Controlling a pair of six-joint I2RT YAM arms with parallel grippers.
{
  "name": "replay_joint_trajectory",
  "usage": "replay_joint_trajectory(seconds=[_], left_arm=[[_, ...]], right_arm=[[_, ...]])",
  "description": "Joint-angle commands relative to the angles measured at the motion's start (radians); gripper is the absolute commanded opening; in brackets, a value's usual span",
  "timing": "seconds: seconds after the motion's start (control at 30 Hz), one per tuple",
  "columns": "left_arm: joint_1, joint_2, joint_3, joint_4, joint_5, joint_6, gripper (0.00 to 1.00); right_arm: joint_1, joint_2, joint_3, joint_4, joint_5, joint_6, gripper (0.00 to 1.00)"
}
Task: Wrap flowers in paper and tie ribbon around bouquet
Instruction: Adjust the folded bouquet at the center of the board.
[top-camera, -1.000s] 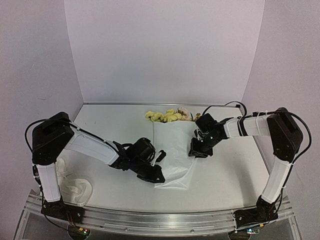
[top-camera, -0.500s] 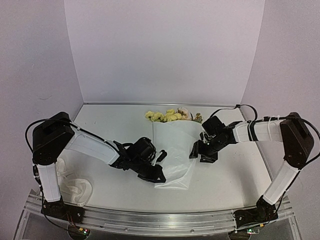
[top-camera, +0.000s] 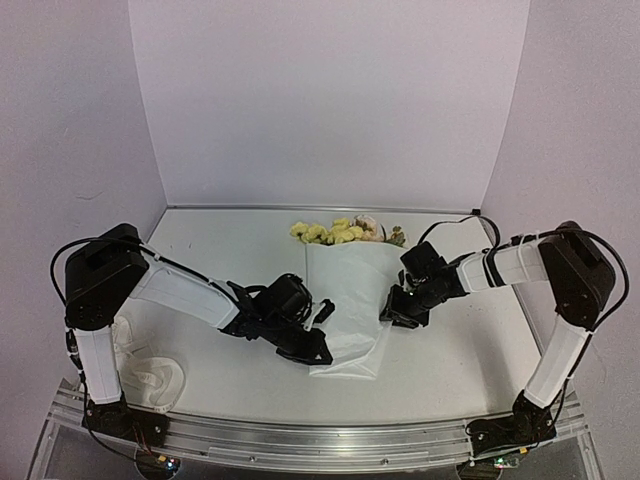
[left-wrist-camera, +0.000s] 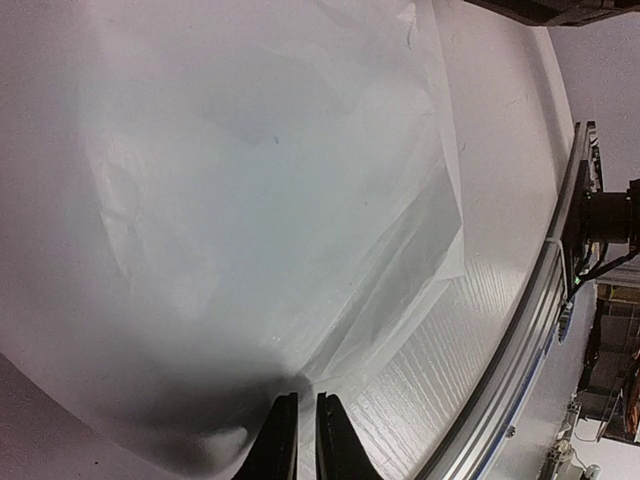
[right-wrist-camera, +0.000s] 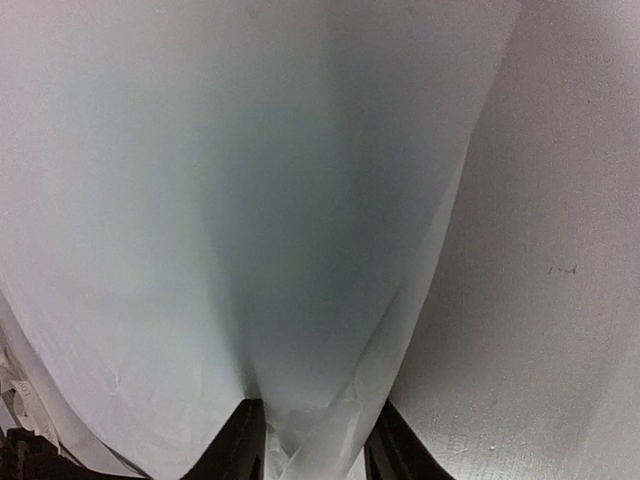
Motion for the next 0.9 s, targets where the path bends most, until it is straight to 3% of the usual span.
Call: replay_joint_trajectory(seconds=[0.0,0.1,0.2,0.43,0.77,0.87], left_arm=[[-0.003,0.002,0.053,0.007,0.014,0.017,0.09],[-0.003,-0.002,0.062,0.007,0.012,0.019,0.09],[-0.003,-0.01,0.073,-0.022,0.008,0.023,0.09],[0.01,-0.013,0.098,-0.066,0.01,0.045,0.1],[0.028,0.074,0.174,-0.115,0.054,0.085,0.09],[0.028,0.098,0.183,-0.112,0.064,0.085,0.09]], right_arm=[[-0.008,0.039,0.015,0.052,-0.01,0.011,0.18],[-0.008,0.068,0.058,0.052,-0.072,-0.002,0.05],[-0.007,0.096,0.093,0.053,-0.134,-0.024,0.0],[-0.005,0.147,0.167,0.034,-0.235,-0.085,0.0],[-0.004,0.151,0.226,-0.121,-0.223,-0.159,0.0],[0.0,0.153,0.232,-0.134,-0.228,-0.146,0.16]])
